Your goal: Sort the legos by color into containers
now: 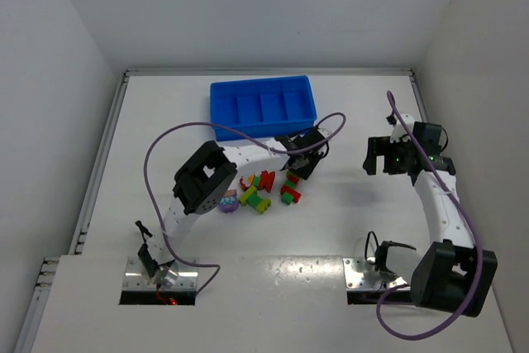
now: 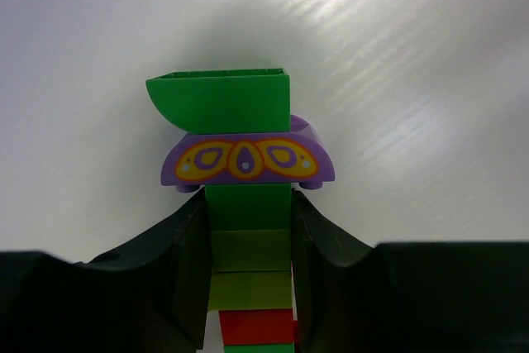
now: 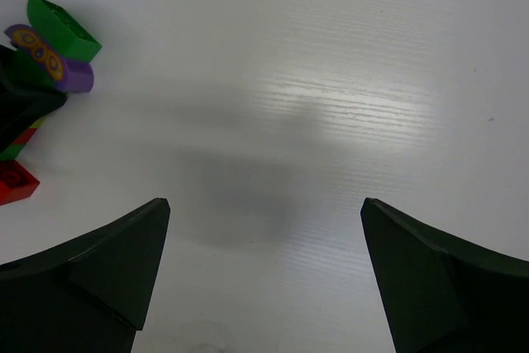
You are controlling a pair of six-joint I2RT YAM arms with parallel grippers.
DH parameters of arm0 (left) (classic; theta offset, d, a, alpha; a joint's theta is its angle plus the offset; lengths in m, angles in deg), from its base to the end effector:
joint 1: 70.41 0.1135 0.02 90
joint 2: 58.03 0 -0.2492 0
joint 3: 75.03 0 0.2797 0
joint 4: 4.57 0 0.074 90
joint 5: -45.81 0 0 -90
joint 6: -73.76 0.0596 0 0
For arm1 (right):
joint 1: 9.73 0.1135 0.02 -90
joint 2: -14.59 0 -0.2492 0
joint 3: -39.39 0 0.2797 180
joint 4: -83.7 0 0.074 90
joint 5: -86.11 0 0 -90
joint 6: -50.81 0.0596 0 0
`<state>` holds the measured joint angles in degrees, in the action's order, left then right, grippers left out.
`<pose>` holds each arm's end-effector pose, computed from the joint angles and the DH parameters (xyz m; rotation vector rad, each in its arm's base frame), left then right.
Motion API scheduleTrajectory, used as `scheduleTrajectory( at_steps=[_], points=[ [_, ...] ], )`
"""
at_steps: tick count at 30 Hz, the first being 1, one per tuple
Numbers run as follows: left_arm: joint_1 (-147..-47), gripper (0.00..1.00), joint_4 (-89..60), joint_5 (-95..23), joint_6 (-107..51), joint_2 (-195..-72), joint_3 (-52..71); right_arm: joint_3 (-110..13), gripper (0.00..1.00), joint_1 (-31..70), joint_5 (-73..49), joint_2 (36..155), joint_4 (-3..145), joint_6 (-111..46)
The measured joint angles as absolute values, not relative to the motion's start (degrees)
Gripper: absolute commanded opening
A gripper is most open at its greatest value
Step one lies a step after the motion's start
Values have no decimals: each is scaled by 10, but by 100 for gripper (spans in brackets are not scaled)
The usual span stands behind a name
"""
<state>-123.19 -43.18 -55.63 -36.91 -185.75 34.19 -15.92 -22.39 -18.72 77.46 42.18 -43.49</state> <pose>0.3177 -0.3987 0.1107 0.6340 2.4762 -0.2458 0.2666 -0.0443 0.1990 0.0586 2.3964 0.1765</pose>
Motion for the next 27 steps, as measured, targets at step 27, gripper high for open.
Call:
scheduleTrajectory(
  at_steps=[27],
  points=[
    [-1231,0,-315,-367,-163,-1588,81,-248,81,-181,-555,1009,392,-331]
  ],
)
